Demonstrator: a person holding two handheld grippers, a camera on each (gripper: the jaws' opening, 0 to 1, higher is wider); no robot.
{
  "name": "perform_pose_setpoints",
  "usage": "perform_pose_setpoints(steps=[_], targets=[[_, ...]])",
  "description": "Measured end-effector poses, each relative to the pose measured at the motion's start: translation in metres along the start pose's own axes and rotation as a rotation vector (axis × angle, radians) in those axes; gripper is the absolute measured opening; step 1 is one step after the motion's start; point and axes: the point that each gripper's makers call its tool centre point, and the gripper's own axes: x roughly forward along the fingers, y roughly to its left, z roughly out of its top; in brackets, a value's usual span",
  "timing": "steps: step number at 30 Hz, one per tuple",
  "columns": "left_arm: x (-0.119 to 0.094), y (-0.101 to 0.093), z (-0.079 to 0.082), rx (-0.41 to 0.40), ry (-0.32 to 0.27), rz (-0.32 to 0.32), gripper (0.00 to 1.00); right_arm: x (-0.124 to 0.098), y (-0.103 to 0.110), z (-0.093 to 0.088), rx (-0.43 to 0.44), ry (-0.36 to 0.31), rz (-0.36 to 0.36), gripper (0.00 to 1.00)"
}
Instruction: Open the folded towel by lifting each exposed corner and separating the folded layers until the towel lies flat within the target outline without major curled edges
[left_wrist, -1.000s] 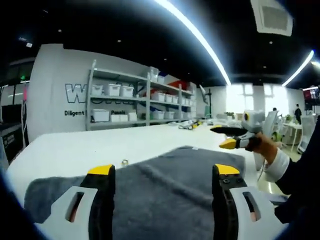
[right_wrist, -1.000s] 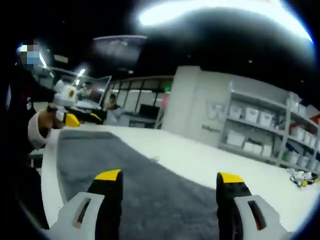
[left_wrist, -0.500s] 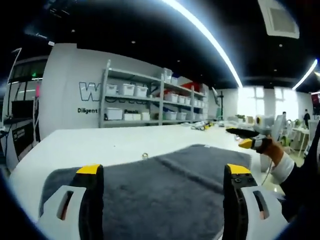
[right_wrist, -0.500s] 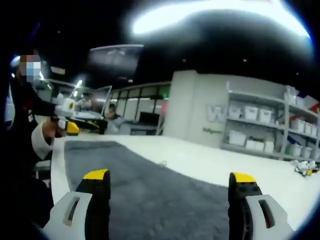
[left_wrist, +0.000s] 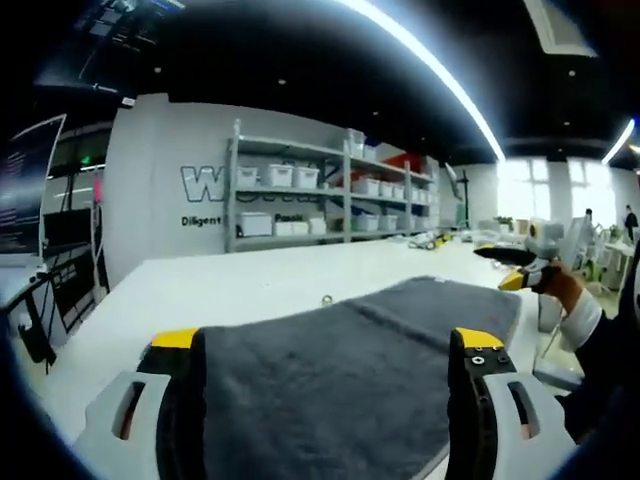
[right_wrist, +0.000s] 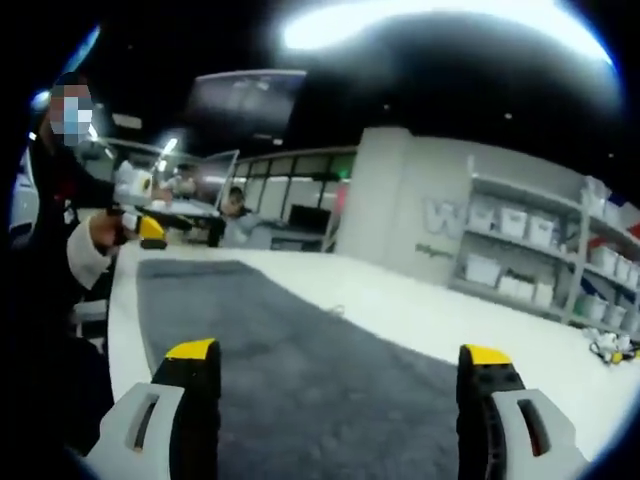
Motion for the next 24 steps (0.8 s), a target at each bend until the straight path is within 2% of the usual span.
perform_pose_setpoints(steps=[6,11,16,24], targets=[[-0.003,0.006,0.006,0.007,-0.005,0.017,0.99,-0.004,-0.014,0.004,0.062,-0.035,-0.056,1.0],[-0.007,0.007,0.004,-0.003,0.003,0.026,0.99,-0.014,-0.021,0.009,0.092,-0.07,-0.084,1.0],[-0.012,0.006,0.006,0.001,-0.004,0.029,0.99,-0.023,-0.021,0.021,0.082,-0.096,-0.087,1.0],[-0.016,0.02,0.008,-0.033,-0.019,0.065,0.97,-0.027,-0.024,0.035,0.072,-0.114,-0.105,1.0]])
